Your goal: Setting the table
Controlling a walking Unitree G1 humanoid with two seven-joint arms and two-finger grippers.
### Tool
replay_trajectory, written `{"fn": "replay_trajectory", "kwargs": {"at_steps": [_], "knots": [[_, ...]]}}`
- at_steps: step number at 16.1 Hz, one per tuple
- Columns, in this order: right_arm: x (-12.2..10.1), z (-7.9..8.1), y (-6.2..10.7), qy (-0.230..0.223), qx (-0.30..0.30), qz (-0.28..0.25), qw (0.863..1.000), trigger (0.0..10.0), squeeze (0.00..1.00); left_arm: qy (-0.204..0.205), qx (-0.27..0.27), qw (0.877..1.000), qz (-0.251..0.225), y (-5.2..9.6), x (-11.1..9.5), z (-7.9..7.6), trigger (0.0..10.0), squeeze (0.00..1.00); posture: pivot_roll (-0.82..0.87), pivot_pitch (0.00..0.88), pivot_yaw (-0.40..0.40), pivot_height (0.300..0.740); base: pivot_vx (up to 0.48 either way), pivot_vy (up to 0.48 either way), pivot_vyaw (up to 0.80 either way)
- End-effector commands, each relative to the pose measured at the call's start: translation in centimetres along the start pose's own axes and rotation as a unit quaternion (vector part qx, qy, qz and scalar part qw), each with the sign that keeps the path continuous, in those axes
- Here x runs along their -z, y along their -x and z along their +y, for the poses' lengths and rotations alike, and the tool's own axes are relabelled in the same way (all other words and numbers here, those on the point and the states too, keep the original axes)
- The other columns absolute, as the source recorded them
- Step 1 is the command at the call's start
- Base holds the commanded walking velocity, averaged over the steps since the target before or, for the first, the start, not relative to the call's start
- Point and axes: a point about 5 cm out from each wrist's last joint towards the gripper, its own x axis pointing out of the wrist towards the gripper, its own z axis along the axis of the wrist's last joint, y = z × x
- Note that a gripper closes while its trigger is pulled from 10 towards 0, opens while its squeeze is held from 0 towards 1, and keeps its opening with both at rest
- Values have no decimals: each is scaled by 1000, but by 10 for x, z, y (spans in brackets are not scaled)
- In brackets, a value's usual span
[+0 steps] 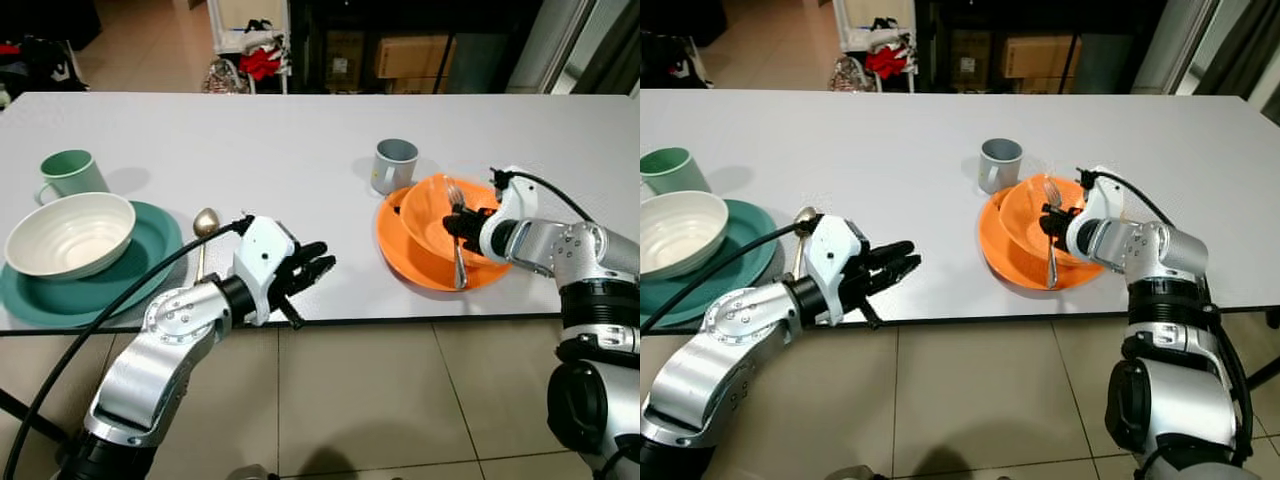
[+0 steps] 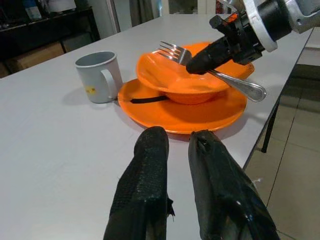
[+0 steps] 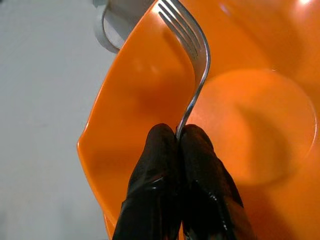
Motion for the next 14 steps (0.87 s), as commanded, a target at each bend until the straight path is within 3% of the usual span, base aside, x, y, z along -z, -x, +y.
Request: {"fn": "replay_trajectory", "kwargs": {"at_steps": [1, 7, 9, 10, 12, 13, 14], "knots": [[-3, -4, -1, -22, 3, -11, 1000, 10000, 0, -10, 11, 1000, -1, 0, -3, -3, 10000, 0, 55, 0, 8, 740, 0, 0, 0], [-3, -13, -6, -90, -2, -18, 996, 10000, 0, -19, 24, 1000, 5, 0, -3, -5, 10000, 0, 57, 0, 13, 740, 0, 0, 0], [-4, -13, -7, -103, -7, -17, 994, 10000, 153, -21, 26, 999, 6, 0, -3, -5, 10000, 0, 58, 0, 11, 740, 0, 0, 0], [-5, -13, -7, -109, -8, -16, 994, 10000, 486, -22, 27, 999, 7, 0, -3, -5, 10000, 0, 60, 0, 10, 740, 0, 0, 0], [-6, -13, -7, -110, -9, -16, 994, 10000, 937, -24, 27, 999, 8, 0, -3, -4, 10000, 0, 63, 0, 9, 740, 0, 0, 0], [-10, -12, -7, -114, -13, -17, 993, 10000, 1000, -24, 29, 999, 8, 1, -3, -4, 10000, 0, 63, 0, 9, 740, 0, 0, 0], [-11, -11, -6, -116, -14, -18, 993, 10000, 1000, -24, 29, 999, 9, 1, -3, -4, 10000, 0, 62, 0, 9, 740, 0, 0, 0]]}}
